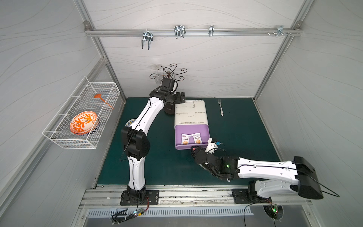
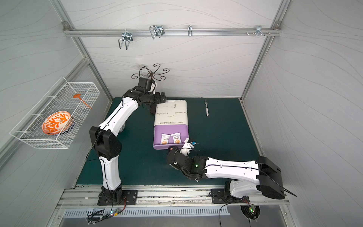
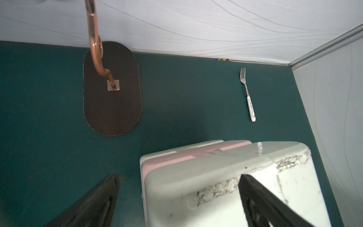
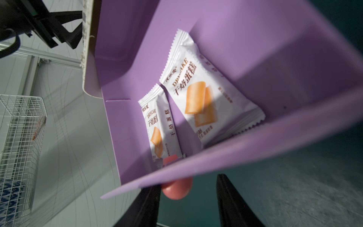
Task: Take the cookies out of the drawer
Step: Open the drawer in the storage box.
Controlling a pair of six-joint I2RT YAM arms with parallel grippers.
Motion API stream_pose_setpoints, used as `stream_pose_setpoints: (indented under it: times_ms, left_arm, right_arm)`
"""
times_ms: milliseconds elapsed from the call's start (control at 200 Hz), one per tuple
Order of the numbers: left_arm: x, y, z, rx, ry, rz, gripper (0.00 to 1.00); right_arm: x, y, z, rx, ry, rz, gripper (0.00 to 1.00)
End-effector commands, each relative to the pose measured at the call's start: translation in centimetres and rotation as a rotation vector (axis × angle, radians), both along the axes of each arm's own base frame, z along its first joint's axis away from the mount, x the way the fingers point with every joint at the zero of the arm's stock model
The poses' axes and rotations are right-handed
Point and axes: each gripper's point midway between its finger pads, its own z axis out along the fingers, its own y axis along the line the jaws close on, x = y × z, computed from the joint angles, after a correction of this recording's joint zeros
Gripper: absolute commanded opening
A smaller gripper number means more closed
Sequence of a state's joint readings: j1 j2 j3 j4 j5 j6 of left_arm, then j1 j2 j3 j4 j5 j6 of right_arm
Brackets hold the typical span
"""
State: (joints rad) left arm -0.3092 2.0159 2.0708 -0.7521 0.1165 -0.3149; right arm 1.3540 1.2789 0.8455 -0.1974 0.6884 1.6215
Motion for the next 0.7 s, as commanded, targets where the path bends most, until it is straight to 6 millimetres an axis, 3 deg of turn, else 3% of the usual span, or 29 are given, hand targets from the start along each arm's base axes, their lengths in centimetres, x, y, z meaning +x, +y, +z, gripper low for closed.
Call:
stream_pose_setpoints:
  times_ms: [0,170,325,485,600,610,695]
  left_arm:
    - [0.3,0.8,3.0,-0.05,-0.054,0.032,1.0]
    - [0.1,3.0,6.7,-0.08,-0.118,0.093,1.0]
    - [-1.7,5.4,10.1,-0.119,-0.17,0.161,1.0]
    - [-5.4,6.3,11.9,-0.132,-0.194,0.168,1.0]
    - [-9.2,6.6,12.5,-0.164,-0.172,0.157,1.0]
    - [-9.5,6.6,11.5,-0.163,-0.145,0.158,1.0]
    - [-13.2,6.9,10.3,-0.174,-0.09,0.16,1.0]
  right_arm:
    - [0.1,-0.4,0.3,-0.02,-0.001,0.01,0.6]
    - [-0.3,-0.7,0.6,-0.045,0.014,0.042,0.73]
    - [-1.4,-1.8,1.0,-0.079,0.04,0.095,0.8]
    - [-2.8,-3.2,1.0,-0.095,0.096,0.132,0.81]
    - [-3.5,-4.4,2.0,-0.124,0.111,0.16,0.81]
    - [-3.6,-4.6,2.1,-0.13,0.111,0.163,0.81]
    - [-3.9,-5.0,3.7,-0.161,0.109,0.211,0.8]
